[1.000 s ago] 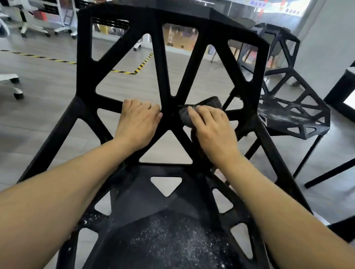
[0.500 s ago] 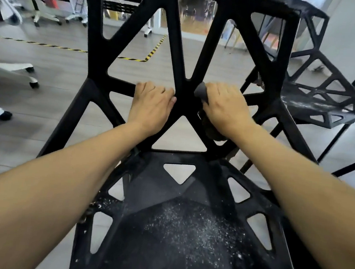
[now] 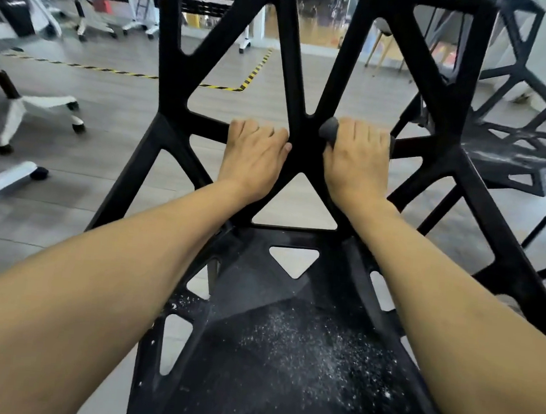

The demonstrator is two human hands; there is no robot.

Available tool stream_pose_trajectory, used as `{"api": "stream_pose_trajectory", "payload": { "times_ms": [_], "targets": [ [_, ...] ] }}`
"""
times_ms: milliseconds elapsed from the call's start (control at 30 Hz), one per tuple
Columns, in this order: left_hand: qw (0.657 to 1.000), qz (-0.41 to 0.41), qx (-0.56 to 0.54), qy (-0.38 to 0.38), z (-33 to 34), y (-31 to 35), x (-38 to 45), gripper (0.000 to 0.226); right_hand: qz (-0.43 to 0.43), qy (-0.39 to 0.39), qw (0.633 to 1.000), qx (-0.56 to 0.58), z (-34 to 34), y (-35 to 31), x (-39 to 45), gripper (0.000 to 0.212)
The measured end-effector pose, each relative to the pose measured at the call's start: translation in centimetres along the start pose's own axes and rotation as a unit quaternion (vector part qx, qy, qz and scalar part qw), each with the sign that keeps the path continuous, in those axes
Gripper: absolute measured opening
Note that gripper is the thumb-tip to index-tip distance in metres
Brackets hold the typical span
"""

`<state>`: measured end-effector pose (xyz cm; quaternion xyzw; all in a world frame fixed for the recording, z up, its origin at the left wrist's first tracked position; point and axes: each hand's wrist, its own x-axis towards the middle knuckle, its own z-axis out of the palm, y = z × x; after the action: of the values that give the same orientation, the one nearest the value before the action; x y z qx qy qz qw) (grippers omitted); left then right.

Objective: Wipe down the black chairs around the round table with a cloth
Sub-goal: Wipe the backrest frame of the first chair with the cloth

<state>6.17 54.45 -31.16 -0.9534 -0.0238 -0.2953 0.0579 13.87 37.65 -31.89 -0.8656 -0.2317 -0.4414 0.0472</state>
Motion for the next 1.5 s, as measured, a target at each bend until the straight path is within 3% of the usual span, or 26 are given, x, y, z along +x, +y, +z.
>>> {"api": "stream_pose_trajectory", "payload": {
  "times_ms": [133,300,367,500,567,700,900,1067,1233,1400,1500],
  "targets": [
    [0.997,0.041,0.005,-0.063,-0.8,-1.0,-0.3,0.027,-0.032,-0.037,0.998,0.042,-0.5,1.3,0.0,0.028],
    [0.994,0.087,-0.003,-0.061,-2.2,-3.1,-2.3,0.055,-0.103,-0.051,0.991,0.067,-1.2,2.9,-0.4,0.030],
    [0.998,0.058,-0.012,-0.029,-3.8,-4.5,-4.6,0.057,-0.089,-0.039,0.991,0.092,-1.4,3.6,-0.9,0.033],
    [0.998,-0.059,0.019,0.028,-8.4,-7.9,-11.6,0.061,0.026,0.070,0.979,0.188,-3.6,0.1,-1.5,0.032],
    [0.992,-0.128,0.011,0.017,-9.8,-9.1,-14.3,0.052,0.019,0.077,0.963,0.259,-5.4,-4.0,-0.8,0.036],
    [0.964,-0.240,-0.104,-0.036,-10.0,-9.2,-16.1,0.029,0.070,0.045,0.923,0.375,-7.4,-12.2,2.5,0.037],
    [0.960,-0.236,-0.148,-0.022,-9.8,-9.5,-16.4,0.026,0.160,0.082,0.869,0.461,-5.2,-21.0,4.4,0.044],
    [0.954,-0.234,-0.182,-0.032,-9.9,-9.6,-16.4,0.030,-0.003,0.056,0.949,0.310,-1.6,-18.0,3.2,0.042],
    [0.946,-0.246,-0.208,-0.037,-10.7,-9.0,-16.1,0.026,-0.044,0.038,0.964,0.260,0.2,-11.2,1.8,0.036],
    [0.946,-0.254,-0.197,-0.037,-10.7,-8.9,-15.8,0.024,0.076,0.074,0.954,0.281,-1.0,-15.9,3.2,0.031],
    [0.938,-0.263,-0.224,-0.029,-10.6,-9.2,-16.0,0.022,0.082,0.073,0.942,0.316,-2.3,-20.3,3.9,0.034]
  ]
}}
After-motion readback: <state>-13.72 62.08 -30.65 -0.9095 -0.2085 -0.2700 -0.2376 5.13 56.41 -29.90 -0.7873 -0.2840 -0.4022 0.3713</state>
